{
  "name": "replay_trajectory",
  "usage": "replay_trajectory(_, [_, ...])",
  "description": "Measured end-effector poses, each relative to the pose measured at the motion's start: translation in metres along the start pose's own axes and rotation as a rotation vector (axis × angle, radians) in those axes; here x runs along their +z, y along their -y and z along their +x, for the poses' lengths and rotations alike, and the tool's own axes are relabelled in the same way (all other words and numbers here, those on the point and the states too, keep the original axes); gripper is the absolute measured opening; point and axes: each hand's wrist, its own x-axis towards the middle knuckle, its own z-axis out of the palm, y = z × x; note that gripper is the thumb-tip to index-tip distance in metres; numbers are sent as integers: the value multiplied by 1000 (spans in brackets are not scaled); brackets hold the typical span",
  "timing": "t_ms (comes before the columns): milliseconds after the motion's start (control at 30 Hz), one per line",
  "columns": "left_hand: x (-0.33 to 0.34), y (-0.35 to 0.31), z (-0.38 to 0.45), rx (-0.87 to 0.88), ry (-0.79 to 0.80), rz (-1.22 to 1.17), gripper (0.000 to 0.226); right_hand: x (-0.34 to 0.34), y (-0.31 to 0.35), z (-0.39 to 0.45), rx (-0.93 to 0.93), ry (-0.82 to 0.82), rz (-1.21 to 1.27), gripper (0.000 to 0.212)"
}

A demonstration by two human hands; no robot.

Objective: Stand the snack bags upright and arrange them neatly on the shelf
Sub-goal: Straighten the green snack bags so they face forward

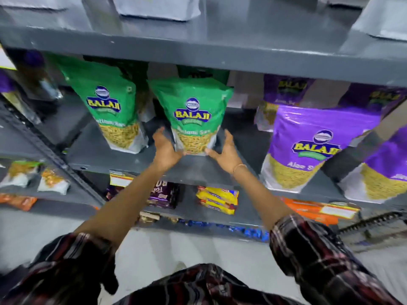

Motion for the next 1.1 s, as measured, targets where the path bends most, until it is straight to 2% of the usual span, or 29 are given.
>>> replay_trajectory(67, [-11, 2, 21, 6, 183, -46, 98, 2, 3, 17, 11, 49, 12, 91])
replay_trajectory(133, [-14, 4, 34, -21, 326, -144, 80, 7, 3, 27, 46, 82, 25, 81])
replay_trajectory(233, [-15, 11, 42, 46, 305, -15, 71, 15, -2, 30, 70, 13, 62, 69])
replay_trajectory(333, [-19, 17, 40, 89, 306, -36, 71, 20, -5, 26, 74, -45, 87, 64])
replay_trajectory(667, [-22, 35, 19, 250, 288, 61, 79, 29, -15, -9, 42, -126, -2, 61])
replay_trajectory(1100, [-25, 44, -24, 229, 250, 20, 68, 31, -20, -50, -3, -121, 0, 60])
